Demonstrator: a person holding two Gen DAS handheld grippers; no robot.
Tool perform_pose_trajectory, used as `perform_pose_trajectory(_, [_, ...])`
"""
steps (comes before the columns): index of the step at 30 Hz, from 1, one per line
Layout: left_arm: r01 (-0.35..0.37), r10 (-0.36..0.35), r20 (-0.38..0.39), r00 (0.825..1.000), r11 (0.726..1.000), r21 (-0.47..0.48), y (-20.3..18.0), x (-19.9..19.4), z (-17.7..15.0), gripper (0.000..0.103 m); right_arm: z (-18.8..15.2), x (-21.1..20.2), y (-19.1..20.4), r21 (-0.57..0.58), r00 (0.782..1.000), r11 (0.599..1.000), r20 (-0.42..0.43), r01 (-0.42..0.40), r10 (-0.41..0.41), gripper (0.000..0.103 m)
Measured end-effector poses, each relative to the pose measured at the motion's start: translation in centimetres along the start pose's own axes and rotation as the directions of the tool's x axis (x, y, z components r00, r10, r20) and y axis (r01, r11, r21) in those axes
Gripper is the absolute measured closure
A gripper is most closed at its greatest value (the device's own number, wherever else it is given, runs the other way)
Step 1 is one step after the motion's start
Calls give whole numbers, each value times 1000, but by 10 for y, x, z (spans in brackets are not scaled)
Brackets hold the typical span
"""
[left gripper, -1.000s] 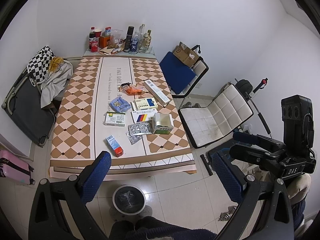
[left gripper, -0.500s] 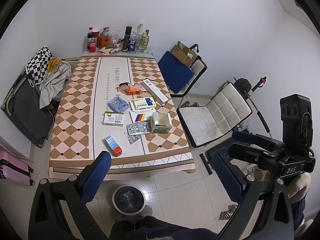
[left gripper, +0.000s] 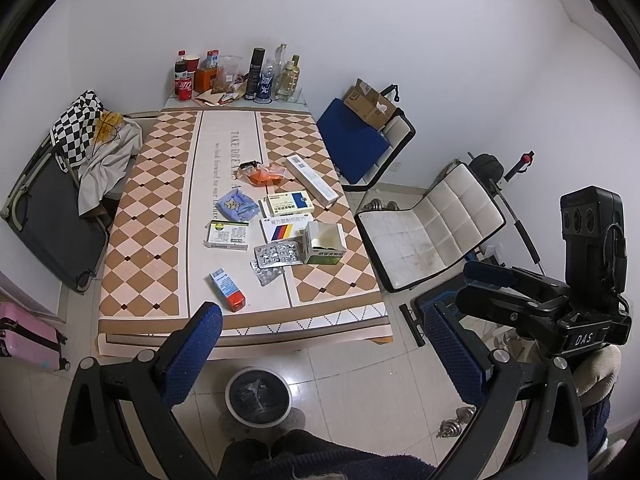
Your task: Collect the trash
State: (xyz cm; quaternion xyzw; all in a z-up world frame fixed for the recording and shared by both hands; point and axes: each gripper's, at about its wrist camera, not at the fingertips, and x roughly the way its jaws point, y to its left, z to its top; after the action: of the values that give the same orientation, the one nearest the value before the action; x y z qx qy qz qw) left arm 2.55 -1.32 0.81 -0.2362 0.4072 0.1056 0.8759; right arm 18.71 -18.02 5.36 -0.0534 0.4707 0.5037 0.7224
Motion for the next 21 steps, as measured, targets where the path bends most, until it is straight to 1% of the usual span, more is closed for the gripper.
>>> perform_pose_trajectory(4, [-7, 7, -9, 1000, 1000, -8, 5, 5, 1, 0, 0, 3, -2, 5, 1000, 1000, -3, -3, 3, 0])
perform_pose_trajectory(6, [-26, 26, -13, 1000, 1000, -12, 12, 12, 2, 0, -3, 7, -5, 16, 1000, 1000, -2, -1, 1, 0])
perform_pose_trajectory(8, [-75, 75, -16, 997, 997, -12, 20, 22, 5, 0, -3, 16, -10, 44, 1000, 999, 5, 15, -15, 0])
perform_pose_trajectory(9, [-135, 134, -25, 991, 991, -15, 26, 34, 9, 0, -2, 20, -13, 57, 1000, 998, 8, 29, -29, 0])
perform_pose_trajectory(10, [-179, 179, -33, 983, 984, -21, 33, 46, 12, 0, 0, 27, -18, 76, 998, 996, 10, 55, -56, 0])
perform_pose_trajectory(11, [-208, 207, -41, 977, 978, -29, 38, 55, 14, 0, 6, 39, -25, 100, 996, 991, 6, 93, -94, 0])
perform_pose_trajectory(12, [-265, 261, -65, 963, 963, -48, 51, 76, 18, 0, 8, 49, -33, 122, 992, 985, -1, 126, -126, 0])
perform_pose_trajectory(13, [-297, 291, -90, 952, 953, -65, 61, 92, 19, 0, 11, 63, -45, 150, 987, 976, -19, 160, -159, 0])
perform_pose_trajectory(14, [-323, 313, -116, 943, 943, -83, 72, 110, 20, 0, 14, 79, -59, 184, 980, 963, -44, 197, -192, 0])
perform_pose_trajectory(16, [-377, 353, -184, 918, 918, -121, 97, 149, 18, 0, 18, 112, -85, 234, 963, 934, -95, 268, -253, 0])
perform_pose_trajectory(17, [-391, 359, -212, 909, 911, -134, 106, 162, 16, 0, 20, 126, -95, 245, 954, 923, -118, 297, -275, 0])
perform_pose_trajectory(18, [-409, 357, -274, 893, 899, -159, 123, 189, 11, 0, 22, 146, -108, 263, 939, 903, -151, 339, -309, 0])
perform_pose_trajectory(20, [-416, 323, -370, 871, 886, -205, 146, 228, 1, 0, 29, 179, -132, 284, 920, 879, -201, 383, -336, 0])
perform_pose_trajectory(21, [-416, 298, -414, 860, 879, -232, 157, 247, -5, 0, 32, 198, -144, 290, 907, 866, -232, 409, -351, 0])
